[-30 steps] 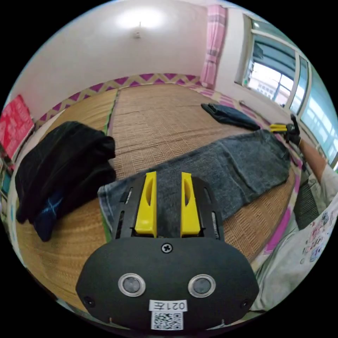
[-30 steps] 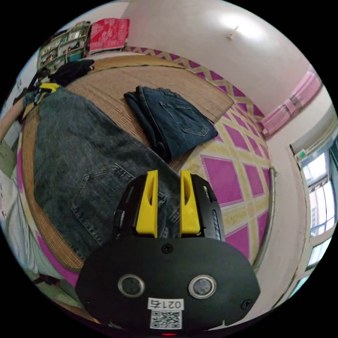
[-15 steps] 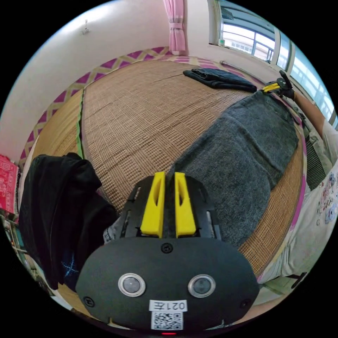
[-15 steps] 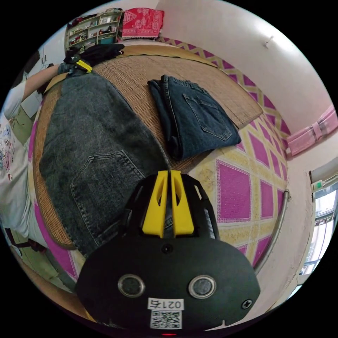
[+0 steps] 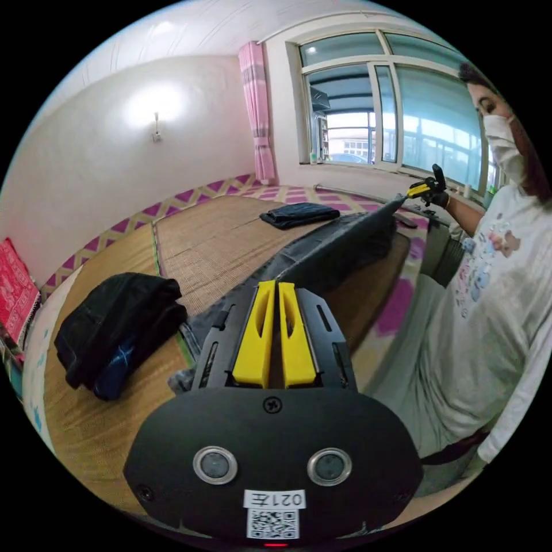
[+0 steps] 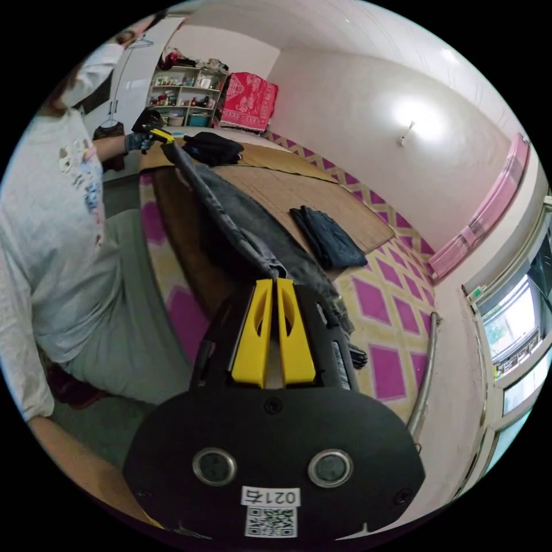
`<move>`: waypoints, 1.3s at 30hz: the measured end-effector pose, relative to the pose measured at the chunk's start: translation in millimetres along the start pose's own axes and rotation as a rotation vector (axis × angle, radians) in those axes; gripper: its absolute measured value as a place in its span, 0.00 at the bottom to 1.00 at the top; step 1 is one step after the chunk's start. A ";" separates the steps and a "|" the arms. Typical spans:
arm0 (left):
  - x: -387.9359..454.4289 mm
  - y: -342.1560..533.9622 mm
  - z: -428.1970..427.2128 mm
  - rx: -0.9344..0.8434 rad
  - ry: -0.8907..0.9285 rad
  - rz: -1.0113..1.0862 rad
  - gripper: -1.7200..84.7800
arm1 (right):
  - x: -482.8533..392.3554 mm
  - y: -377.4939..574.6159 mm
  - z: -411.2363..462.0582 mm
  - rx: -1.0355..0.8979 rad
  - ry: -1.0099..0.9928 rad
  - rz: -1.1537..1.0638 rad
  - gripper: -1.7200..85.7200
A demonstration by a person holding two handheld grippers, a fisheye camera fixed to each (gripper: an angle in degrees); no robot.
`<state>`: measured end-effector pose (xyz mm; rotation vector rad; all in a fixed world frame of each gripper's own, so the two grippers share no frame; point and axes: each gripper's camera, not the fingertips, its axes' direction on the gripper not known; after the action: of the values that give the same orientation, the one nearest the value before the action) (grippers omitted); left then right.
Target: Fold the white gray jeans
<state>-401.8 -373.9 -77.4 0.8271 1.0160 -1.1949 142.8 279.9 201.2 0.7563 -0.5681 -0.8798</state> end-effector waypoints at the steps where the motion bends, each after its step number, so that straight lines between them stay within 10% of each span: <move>1: 13.8 13.7 -14.5 -0.003 0.018 -0.019 0.01 | -19.5 14.4 -15.0 0.002 -0.021 0.000 0.01; 10: 31.7 141.1 17.7 -0.113 0.172 -0.346 0.01 | -78.9 126.2 15.8 -0.117 -0.243 0.197 0.02; 18: -32.3 78.2 -46.5 -0.002 0.177 -0.314 0.02 | -67.1 131.6 12.9 -0.289 -0.331 0.207 0.01; 33: -297.8 39.7 76.7 -0.347 -0.221 -0.784 0.06 | -15.6 106.1 -4.1 0.172 -0.355 0.377 0.01; 39: -298.0 7.4 23.6 -0.101 -0.189 -0.677 0.01 | -18.0 102.1 8.8 0.174 -0.372 0.387 0.01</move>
<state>-408.2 -293.1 210.5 0.2738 1.2291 -1.7346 174.9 334.5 283.8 0.6110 -1.0935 -0.6153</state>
